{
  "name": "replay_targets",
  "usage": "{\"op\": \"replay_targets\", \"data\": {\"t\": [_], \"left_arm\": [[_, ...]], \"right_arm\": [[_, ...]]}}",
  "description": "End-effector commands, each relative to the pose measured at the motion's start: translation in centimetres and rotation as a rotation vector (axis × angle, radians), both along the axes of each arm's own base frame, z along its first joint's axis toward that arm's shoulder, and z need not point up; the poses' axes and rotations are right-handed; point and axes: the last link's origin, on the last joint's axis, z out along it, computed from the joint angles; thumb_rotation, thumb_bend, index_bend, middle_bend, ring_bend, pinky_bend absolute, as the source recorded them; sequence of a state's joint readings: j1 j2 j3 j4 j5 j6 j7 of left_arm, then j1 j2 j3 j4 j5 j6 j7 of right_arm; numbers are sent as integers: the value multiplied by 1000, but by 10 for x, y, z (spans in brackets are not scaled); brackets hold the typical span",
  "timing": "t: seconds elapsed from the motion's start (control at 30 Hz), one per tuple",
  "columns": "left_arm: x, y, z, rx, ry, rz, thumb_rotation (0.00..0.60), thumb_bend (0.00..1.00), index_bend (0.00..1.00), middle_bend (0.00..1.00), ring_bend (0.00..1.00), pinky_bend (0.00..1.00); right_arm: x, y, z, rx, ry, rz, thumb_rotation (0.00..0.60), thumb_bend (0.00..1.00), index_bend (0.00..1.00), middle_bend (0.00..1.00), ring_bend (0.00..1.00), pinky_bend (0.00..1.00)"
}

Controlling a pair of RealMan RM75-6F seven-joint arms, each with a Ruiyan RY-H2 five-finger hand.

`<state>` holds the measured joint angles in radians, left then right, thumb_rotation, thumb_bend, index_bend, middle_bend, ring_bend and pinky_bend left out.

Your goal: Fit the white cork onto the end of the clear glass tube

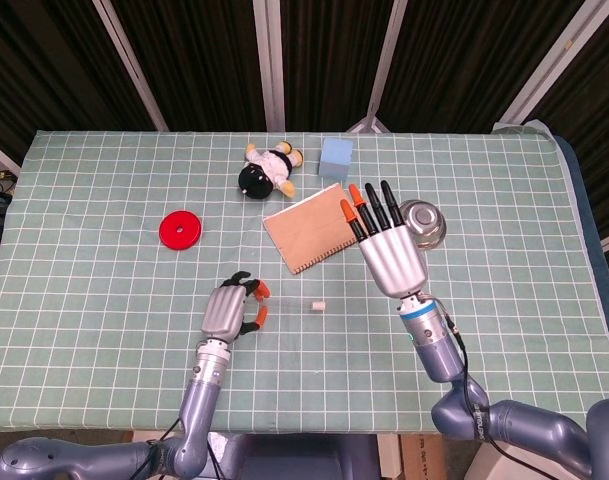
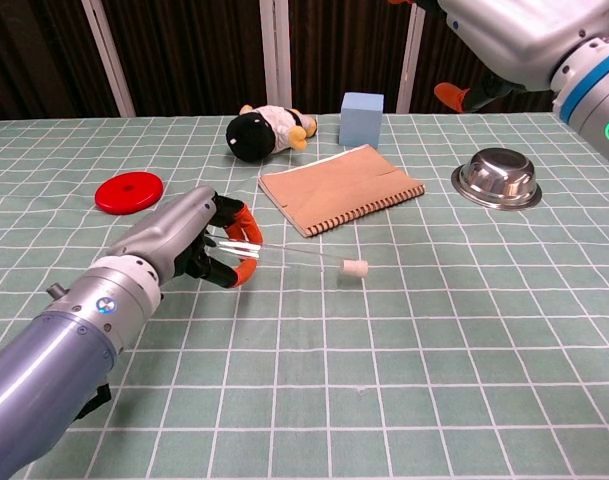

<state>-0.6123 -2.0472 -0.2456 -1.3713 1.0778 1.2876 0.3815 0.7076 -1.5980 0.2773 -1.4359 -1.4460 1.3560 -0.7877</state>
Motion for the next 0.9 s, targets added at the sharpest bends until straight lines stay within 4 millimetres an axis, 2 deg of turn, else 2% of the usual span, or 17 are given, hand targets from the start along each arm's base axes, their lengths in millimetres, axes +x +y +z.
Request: {"op": "replay_targets", "data": {"t": [0.03,0.9], "left_arm": [[0,-1,-1,-3,5,-4,600,768,506,489,198,293],[-19,-13,4,-40,84,14,600,761,492,481,197,275]], "right_arm": [[1,1,3,-3,-4,2,600,390,139,67,0,0],[12,14,15,-6,-26,9,600,390,139,54,0,0]]}}
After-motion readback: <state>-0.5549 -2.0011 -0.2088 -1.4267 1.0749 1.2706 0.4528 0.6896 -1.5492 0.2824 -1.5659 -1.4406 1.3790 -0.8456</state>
